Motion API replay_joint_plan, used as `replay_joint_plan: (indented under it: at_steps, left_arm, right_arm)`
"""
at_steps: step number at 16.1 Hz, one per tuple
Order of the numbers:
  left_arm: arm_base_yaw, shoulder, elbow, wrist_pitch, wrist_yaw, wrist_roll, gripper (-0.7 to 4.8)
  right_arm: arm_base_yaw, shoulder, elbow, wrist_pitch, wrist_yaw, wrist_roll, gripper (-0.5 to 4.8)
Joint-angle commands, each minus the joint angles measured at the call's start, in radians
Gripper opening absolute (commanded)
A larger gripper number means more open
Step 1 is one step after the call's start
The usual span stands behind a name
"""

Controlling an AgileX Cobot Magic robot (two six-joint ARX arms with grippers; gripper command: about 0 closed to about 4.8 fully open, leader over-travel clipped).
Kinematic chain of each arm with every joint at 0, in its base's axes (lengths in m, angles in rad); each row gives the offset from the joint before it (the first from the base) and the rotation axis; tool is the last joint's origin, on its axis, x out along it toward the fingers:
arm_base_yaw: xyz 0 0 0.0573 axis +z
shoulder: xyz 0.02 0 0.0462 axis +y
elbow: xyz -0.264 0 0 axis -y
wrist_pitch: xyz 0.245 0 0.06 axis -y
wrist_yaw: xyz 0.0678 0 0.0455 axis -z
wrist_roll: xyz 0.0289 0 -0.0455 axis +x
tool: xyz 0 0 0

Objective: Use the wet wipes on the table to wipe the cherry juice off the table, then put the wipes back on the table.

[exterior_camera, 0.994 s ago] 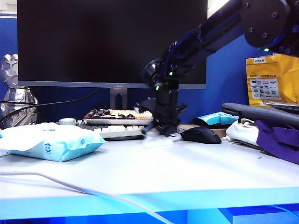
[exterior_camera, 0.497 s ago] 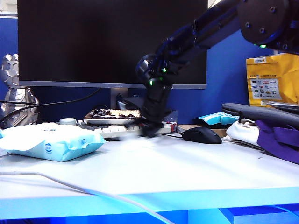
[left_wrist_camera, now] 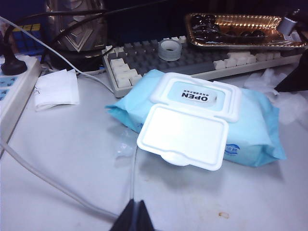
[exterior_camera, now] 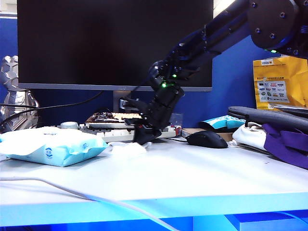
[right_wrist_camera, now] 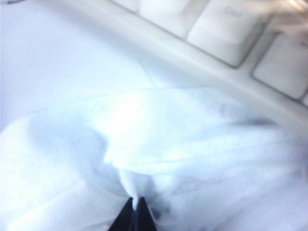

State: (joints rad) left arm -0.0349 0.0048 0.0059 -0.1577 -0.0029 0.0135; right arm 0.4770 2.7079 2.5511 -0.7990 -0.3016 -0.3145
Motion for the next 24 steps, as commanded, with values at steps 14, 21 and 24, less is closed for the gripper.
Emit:
replay_joint_plan:
  at_steps: [14, 21, 24]
  left_arm:
    - [0.001, -0.003, 0.0, -0.012, 0.004, 0.005, -0.05]
    - [0.001, -0.003, 0.0, -0.012, 0.006, 0.005, -0.05]
    - [0.001, -0.003, 0.0, -0.012, 0.006, 0.005, -0.05]
  right_arm:
    - [0.011, 0.018, -0.013, -0.084, 0.493, -0.032, -0.01]
    - [-0.018, 0.018, -0.013, -0.18, 0.171, 0.053, -0.01]
    - [-0.006, 0.018, -0.013, -0.323, -0.034, 0.045, -0.01]
